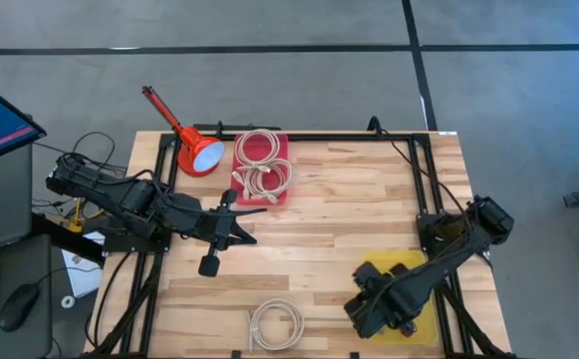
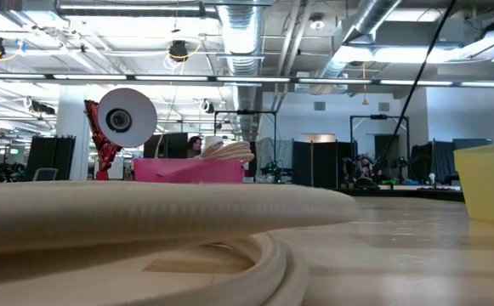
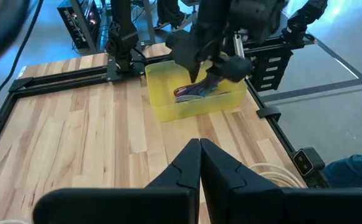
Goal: Pick & Place USB Port
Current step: Put the HDMI cable into the red bin
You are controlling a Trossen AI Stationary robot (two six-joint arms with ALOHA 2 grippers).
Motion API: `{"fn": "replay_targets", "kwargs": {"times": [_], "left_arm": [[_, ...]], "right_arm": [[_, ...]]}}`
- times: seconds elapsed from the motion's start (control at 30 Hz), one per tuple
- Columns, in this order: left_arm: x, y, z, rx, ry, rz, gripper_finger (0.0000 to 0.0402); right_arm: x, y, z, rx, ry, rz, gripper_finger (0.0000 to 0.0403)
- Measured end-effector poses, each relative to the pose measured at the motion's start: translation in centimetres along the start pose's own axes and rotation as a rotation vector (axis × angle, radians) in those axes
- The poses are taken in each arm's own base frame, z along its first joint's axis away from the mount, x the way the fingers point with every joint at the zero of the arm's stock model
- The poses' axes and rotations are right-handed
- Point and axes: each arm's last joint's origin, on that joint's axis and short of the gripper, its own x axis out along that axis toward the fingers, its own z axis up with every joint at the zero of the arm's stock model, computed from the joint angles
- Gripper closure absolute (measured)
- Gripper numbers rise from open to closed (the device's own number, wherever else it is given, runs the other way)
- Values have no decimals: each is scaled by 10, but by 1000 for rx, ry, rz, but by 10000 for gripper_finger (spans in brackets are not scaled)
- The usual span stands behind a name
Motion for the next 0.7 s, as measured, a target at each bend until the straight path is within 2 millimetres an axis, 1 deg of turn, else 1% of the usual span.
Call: {"fn": "replay_targets", "kwargs": {"times": [0.13,0.27,0.37,0.5,0.6,0.7], "left_arm": [[0,0,0,0,0,0,392],[0,0,0,0,0,0,392],[0,0,0,0,0,0,392],[0,0,0,0,0,0,392],[0,0,0,0,0,0,392],[0,0,0,0,0,0,394]], "right_arm": [[-24,16,16,-91,-121,155,245],[-41,30,31,-130,-162,304,264],[-43,36,44,-82,-177,369,276],[-42,37,57,-26,-184,383,278],[-42,36,65,0,-189,384,269],[-41,36,70,19,-190,387,251]]}}
